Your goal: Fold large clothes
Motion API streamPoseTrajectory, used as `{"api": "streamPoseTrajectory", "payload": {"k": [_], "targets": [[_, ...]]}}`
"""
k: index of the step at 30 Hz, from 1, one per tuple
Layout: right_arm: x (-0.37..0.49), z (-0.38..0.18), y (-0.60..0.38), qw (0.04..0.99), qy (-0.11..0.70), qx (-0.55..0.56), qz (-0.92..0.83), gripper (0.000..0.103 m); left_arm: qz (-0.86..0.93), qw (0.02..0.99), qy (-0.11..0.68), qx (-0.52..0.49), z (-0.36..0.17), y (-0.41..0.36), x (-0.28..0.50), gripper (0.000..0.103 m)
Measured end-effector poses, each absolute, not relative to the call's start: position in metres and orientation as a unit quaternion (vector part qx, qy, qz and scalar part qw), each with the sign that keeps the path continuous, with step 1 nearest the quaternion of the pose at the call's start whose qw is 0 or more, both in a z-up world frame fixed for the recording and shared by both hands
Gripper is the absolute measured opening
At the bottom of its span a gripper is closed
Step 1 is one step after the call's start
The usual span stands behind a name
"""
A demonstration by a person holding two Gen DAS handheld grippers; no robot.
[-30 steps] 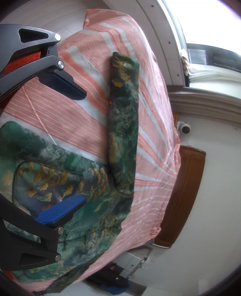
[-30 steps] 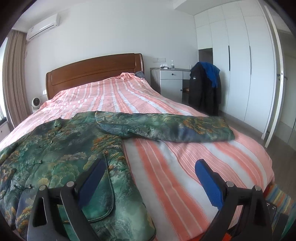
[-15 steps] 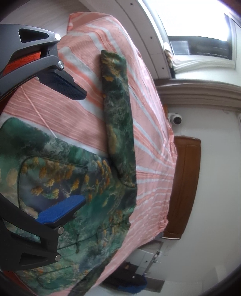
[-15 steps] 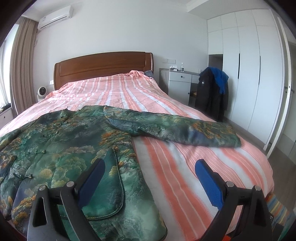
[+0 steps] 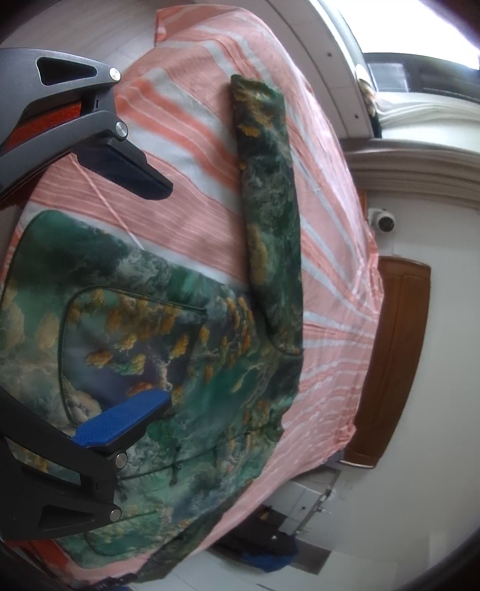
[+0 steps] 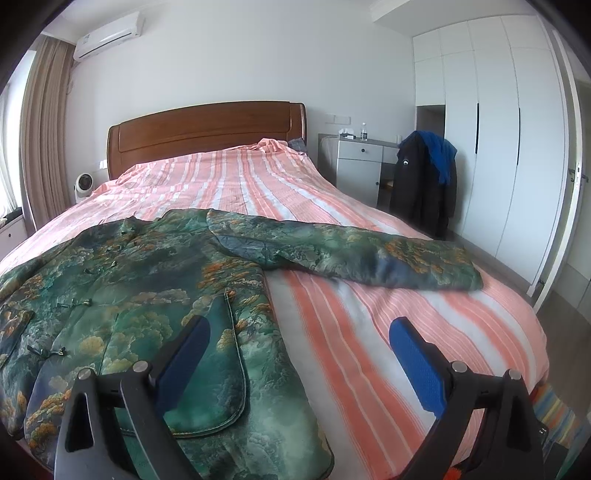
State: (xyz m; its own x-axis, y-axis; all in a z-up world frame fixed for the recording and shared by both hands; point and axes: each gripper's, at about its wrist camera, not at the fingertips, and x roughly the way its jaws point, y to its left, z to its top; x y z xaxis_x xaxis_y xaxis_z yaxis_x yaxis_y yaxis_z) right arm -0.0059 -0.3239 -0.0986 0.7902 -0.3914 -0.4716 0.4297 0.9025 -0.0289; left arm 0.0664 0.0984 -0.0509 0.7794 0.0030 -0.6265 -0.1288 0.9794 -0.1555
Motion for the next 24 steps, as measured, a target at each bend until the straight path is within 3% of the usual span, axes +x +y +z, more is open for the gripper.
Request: {"api": "streamPoseTrajectory", "payload": {"k": [24], "targets": [[-0.0030,-0.1027,-0.3220,0.946,0.245,0.042,-0.210,0.097,0.061,0.934,0.344,-0.069,-0.0517,0.0970,0.0675,0.102]]}}
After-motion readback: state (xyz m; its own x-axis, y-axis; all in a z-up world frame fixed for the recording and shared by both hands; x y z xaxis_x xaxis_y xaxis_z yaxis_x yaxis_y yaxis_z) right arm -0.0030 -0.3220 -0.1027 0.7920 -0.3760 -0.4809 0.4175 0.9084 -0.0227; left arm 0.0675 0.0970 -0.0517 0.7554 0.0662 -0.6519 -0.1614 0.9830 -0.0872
